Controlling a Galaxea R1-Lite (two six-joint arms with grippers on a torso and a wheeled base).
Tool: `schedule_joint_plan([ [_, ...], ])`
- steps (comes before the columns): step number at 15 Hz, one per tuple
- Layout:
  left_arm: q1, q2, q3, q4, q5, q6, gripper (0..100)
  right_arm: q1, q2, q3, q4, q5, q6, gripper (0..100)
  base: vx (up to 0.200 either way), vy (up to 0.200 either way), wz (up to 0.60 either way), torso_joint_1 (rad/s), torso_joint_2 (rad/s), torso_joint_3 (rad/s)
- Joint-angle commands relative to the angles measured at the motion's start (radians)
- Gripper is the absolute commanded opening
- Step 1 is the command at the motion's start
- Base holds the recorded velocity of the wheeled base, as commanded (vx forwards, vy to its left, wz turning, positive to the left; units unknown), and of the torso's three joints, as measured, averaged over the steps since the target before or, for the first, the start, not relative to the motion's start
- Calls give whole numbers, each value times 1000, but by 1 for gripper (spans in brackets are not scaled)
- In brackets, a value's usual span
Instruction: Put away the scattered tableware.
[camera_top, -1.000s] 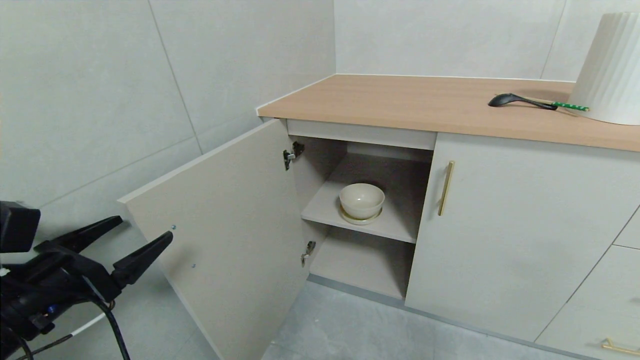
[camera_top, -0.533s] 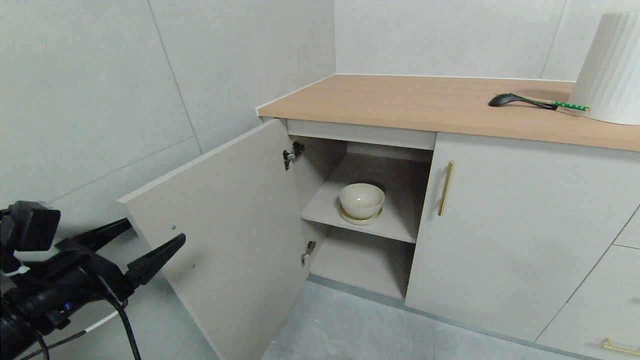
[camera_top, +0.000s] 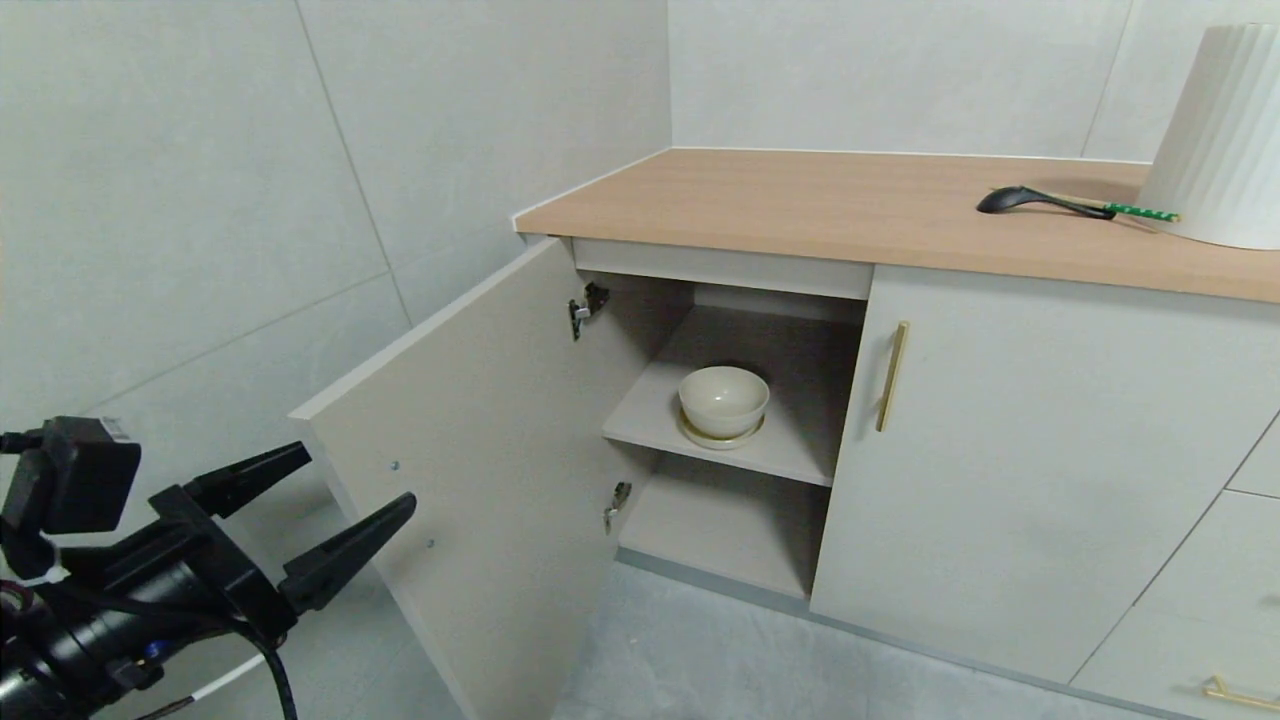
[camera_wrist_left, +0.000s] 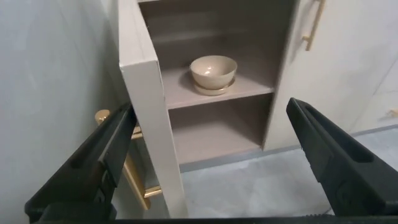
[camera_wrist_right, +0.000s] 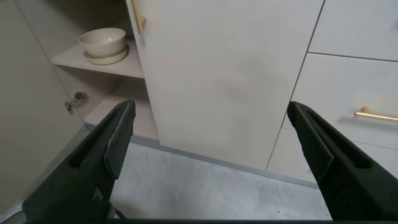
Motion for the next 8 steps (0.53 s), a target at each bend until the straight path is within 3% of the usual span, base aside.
schedule_joint_plan([
  [1, -51, -38, 34, 0, -2, 0, 100, 0, 0, 0, -1, 0, 0, 100, 0, 0, 0, 0, 0, 0],
  [8, -200, -24, 30, 0, -6, 2, 100, 0, 1, 0, -1, 0, 8, 100, 0, 0, 0, 0, 0, 0],
])
